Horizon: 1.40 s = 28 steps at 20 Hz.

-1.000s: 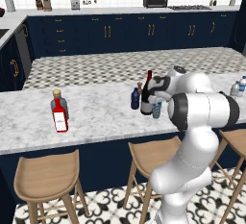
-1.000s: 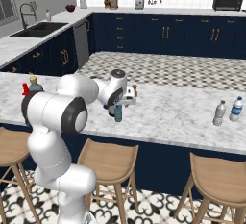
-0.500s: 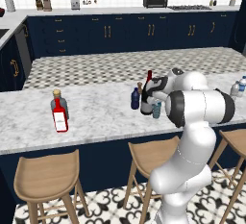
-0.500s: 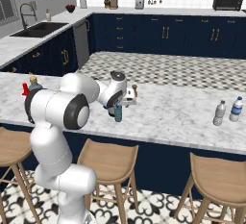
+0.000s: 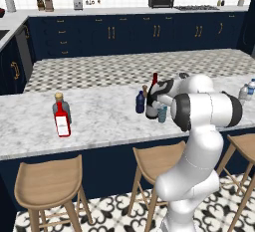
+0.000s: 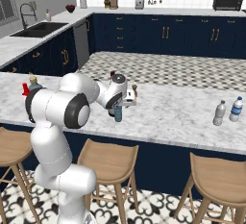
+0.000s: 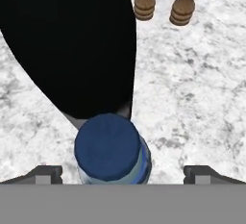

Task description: Move the plastic bottles in the middle to the plastics group, and the glass bottles in the middle to the glass group.

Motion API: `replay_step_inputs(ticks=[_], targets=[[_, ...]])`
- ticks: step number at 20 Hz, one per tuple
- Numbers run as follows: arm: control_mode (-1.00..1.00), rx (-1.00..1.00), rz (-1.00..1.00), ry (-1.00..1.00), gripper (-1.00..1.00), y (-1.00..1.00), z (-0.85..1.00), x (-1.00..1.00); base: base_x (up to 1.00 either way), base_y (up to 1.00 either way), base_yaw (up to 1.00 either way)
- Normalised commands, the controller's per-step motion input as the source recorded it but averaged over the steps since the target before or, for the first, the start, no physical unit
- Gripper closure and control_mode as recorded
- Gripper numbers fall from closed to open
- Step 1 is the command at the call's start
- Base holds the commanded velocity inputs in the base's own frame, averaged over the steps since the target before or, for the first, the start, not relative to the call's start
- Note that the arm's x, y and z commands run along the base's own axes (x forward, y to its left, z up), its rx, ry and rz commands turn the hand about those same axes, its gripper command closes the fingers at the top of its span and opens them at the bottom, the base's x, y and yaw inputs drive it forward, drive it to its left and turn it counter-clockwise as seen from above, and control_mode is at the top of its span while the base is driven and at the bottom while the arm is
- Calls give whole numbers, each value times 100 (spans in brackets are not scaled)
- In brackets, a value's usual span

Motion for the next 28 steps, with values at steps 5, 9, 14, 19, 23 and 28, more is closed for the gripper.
replay_step_inputs(ticks=[5,9,14,19,23,28], targets=[[-100,3,0,-5,100,0,-1,0,0,0,0],[-100,4,0,-7,100,0,-7,0,0,0,0],[-100,1,0,-1,100,0,0,0,0,0,0],[-100,0,-5,0,100,-8,0,-33,0,0,0],[-100,-2,-18,3,100,-38,12,-30,0,0,0],[-100,0,-18,6,100,-61,20,-28,0,0,0]])
